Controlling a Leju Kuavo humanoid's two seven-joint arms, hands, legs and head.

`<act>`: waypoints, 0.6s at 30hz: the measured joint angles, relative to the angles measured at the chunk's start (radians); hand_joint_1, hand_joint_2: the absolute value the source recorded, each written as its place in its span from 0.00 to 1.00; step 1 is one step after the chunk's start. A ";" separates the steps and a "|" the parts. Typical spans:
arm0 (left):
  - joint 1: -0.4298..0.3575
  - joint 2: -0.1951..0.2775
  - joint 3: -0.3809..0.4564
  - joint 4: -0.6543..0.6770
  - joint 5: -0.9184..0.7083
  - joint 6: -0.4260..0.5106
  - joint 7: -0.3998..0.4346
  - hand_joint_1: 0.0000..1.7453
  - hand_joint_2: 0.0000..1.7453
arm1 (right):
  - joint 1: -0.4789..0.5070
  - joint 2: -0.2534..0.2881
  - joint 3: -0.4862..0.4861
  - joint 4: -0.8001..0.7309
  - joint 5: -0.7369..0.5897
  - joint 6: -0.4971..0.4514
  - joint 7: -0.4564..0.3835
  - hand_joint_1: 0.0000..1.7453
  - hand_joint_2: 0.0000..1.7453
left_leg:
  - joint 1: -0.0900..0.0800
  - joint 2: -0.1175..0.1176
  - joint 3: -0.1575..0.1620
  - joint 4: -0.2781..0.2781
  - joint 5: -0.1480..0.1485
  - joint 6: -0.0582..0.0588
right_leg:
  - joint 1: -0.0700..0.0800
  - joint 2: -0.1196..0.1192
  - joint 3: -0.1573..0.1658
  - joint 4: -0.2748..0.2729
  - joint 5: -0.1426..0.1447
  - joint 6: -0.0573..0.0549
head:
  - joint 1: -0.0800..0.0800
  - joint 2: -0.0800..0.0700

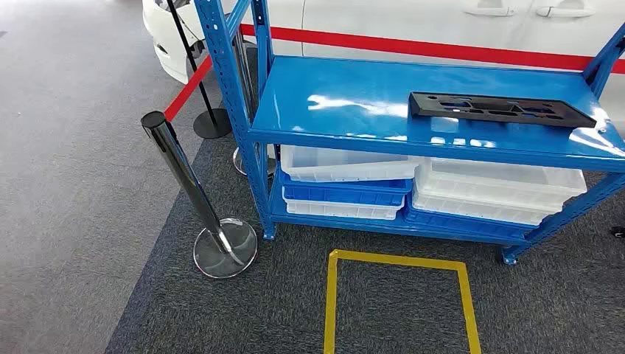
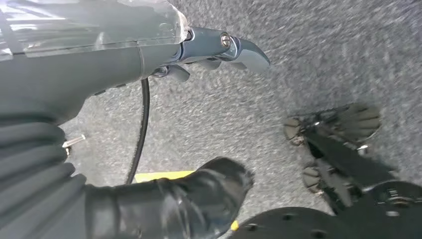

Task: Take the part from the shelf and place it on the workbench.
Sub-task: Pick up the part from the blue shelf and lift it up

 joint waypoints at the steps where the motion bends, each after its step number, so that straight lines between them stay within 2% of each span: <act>1: 0.001 0.001 0.000 0.003 -0.002 -0.004 -0.003 0.00 0.00 | -0.002 -0.001 -0.008 -0.007 -0.002 0.001 -0.010 0.00 0.00 | 0.000 0.000 -0.001 0.000 0.000 0.000 | 0.000 0.000 0.000 0.000 0.000 0.000 | 0.000 0.000; 4: 0.002 0.006 0.001 0.017 -0.007 -0.019 -0.013 0.00 0.00 | -0.032 -0.016 -0.040 -0.031 -0.027 0.006 -0.060 0.00 0.00 | 0.000 0.002 -0.002 0.000 0.000 0.000 | 0.000 0.001 0.000 0.000 0.000 0.000 | 0.000 0.000; 7: -0.001 0.014 0.002 0.029 -0.013 -0.032 -0.020 0.00 0.00 | -0.103 -0.060 -0.062 -0.048 -0.066 0.015 -0.115 0.00 0.00 | 0.000 0.004 -0.001 0.000 0.000 0.000 | 0.000 0.003 0.000 0.000 0.001 0.001 | 0.000 0.000; 14: -0.009 0.028 0.011 0.049 -0.019 -0.058 -0.026 0.00 0.00 | -0.329 -0.185 -0.076 -0.103 -0.108 0.065 -0.182 0.00 0.00 | -0.001 0.004 -0.001 0.003 0.001 0.001 | -0.001 0.002 0.001 0.000 0.004 0.003 | 0.000 0.000; 18: -0.017 0.025 0.026 0.058 -0.011 -0.061 -0.025 0.00 0.00 | -0.465 -0.219 -0.065 -0.150 -0.124 0.097 -0.202 0.00 0.00 | -0.001 0.004 0.001 0.004 0.002 0.001 | -0.001 0.002 0.001 0.000 0.004 0.003 | 0.000 0.000</act>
